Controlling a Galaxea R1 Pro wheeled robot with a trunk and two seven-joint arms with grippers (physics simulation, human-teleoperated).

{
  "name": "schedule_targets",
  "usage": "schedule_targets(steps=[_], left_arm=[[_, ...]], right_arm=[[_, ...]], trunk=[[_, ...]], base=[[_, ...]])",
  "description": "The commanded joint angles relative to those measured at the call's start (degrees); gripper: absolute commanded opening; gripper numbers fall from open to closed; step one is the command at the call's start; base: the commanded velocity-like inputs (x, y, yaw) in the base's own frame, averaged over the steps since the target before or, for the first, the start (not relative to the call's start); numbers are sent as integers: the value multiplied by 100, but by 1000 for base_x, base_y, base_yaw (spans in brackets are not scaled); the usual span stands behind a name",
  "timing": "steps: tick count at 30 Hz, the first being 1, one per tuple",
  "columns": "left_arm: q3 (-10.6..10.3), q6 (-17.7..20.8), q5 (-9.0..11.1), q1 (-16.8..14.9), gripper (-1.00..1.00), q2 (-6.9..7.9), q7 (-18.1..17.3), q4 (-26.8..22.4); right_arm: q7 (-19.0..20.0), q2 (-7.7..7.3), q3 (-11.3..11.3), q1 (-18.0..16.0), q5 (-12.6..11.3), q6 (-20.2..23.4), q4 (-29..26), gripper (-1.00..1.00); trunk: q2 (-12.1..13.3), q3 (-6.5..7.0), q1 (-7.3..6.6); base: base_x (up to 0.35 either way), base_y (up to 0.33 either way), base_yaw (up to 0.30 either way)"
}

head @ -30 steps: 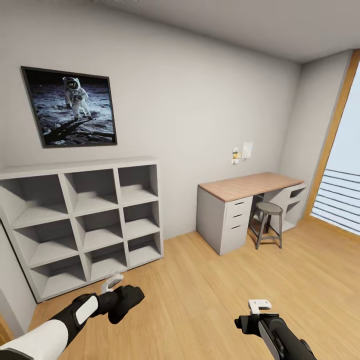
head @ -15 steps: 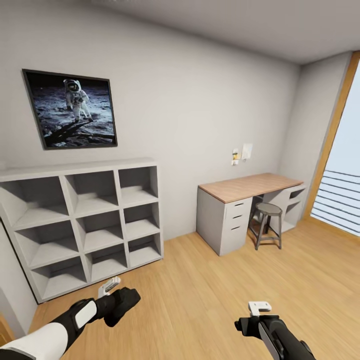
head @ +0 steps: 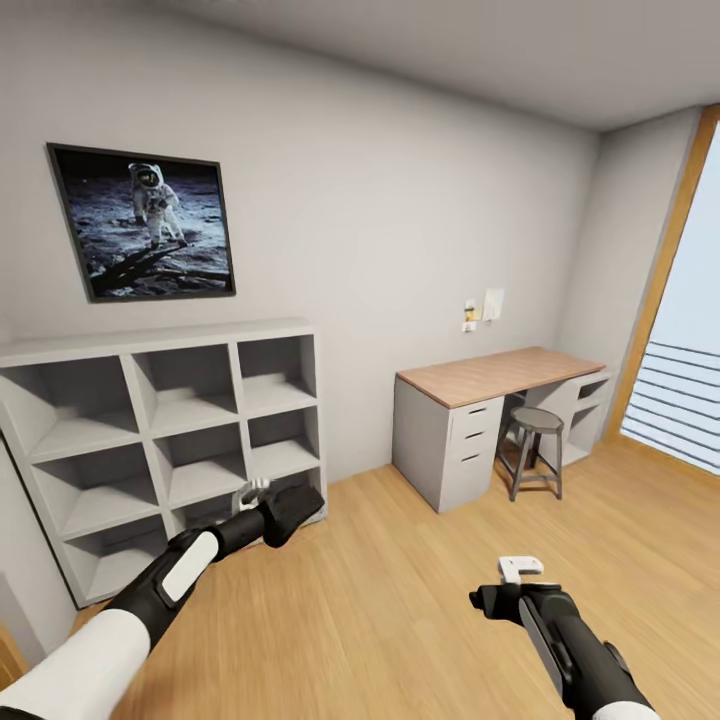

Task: Attach the digital camera to the camera tripod in the bedroom.

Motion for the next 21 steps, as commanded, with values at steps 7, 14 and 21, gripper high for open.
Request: schedule_targets(steps=[7, 14, 21], left_arm=[[94, 29, 307, -4, -100, 10, -191, -172], [90, 23, 476, -4, -100, 4, -862, -239], [100, 6, 491, -4, -100, 18, -971, -605]], right_arm=[[48, -2, -33, -3, -2, 448, -523, 100], [54, -20, -517, -3, -12, 1485, -1731, 100], [51, -27, -718, -3, 5, 1781, -2134, 100]], trunk=[[274, 114, -152], [555, 240, -306], [835, 366, -459]], base=[[0, 0, 0], [0, 0, 0], [0, 0, 0]])
